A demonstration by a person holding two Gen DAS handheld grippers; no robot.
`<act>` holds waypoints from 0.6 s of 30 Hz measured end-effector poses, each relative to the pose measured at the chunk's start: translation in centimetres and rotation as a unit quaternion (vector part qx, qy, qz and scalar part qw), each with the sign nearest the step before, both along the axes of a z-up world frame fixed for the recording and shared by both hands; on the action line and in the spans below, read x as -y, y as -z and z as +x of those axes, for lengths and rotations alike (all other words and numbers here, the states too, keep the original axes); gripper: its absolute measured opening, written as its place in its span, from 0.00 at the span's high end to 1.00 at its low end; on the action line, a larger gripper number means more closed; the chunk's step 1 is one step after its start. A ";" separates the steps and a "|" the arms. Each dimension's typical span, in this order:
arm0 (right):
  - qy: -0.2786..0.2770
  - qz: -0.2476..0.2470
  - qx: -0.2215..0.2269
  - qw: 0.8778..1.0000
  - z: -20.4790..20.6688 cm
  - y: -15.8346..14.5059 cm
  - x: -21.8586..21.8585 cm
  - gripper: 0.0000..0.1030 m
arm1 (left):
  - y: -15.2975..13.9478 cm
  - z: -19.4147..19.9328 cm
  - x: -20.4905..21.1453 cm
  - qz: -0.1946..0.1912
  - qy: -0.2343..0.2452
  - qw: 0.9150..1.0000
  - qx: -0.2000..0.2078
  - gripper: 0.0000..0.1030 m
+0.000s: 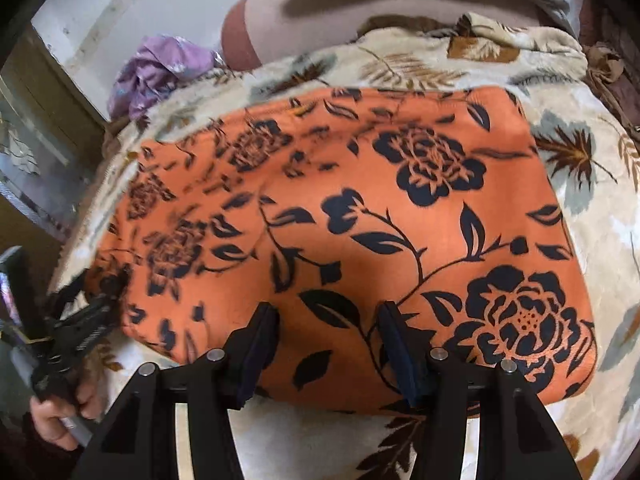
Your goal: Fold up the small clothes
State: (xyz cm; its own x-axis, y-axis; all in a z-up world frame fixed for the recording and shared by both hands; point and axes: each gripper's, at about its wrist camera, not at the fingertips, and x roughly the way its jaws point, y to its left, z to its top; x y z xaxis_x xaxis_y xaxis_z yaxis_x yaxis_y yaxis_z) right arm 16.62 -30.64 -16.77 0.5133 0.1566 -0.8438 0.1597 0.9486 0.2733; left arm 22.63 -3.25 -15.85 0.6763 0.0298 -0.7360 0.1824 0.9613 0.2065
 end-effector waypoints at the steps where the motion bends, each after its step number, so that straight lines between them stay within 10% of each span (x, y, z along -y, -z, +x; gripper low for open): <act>1: 0.000 -0.001 0.000 1.000 0.0 0.0 0.0 0.43 | -0.1 -0.1 0.0 -0.001 0.001 1.000 0.000 0.19; 18: 0.009 0.021 0.054 0.998 -2.0 -2.1 -0.9 0.43 | -2.2 -3.9 0.1 -0.045 0.014 0.999 0.007 0.19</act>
